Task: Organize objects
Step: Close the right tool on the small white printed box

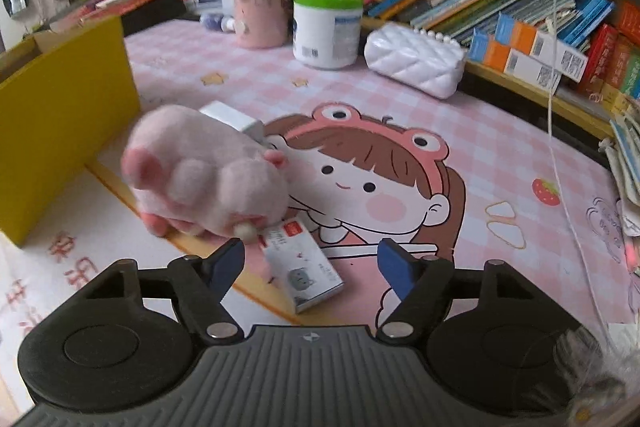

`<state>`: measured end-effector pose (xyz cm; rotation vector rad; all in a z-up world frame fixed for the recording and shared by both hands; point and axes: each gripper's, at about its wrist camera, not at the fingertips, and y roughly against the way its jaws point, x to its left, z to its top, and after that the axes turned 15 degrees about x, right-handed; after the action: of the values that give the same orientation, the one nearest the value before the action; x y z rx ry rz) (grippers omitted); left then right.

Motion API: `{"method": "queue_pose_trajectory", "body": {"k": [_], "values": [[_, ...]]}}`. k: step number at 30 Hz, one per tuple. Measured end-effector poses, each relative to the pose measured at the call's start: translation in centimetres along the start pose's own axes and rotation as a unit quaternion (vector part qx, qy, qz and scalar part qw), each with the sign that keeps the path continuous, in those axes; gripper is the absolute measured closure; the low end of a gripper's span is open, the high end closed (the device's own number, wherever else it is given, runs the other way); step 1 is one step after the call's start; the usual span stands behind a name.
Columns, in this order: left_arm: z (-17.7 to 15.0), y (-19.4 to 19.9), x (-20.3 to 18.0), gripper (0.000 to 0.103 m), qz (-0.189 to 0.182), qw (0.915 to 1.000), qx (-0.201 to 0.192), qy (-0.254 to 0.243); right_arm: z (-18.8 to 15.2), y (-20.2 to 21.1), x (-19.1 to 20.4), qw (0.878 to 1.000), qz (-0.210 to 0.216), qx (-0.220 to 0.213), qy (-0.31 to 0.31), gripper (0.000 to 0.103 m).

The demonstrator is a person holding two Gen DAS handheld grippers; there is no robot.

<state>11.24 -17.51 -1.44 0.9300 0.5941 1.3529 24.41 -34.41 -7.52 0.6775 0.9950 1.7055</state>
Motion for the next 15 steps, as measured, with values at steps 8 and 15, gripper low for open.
{"method": "queue_pose_trajectory", "body": {"k": [8, 15], "values": [[0.2, 0.1, -0.2, 0.003, -0.006, 1.0, -0.005, -0.001, 0.2, -1.3, -0.4, 0.999, 0.031, 0.025, -0.008, 0.051], [0.8, -0.3, -1.1, 0.003, -0.017, 0.9997, -0.011, -0.015, -0.5, -0.4, -1.1, 0.999, 0.036, 0.027, -0.028, 0.075]]}}
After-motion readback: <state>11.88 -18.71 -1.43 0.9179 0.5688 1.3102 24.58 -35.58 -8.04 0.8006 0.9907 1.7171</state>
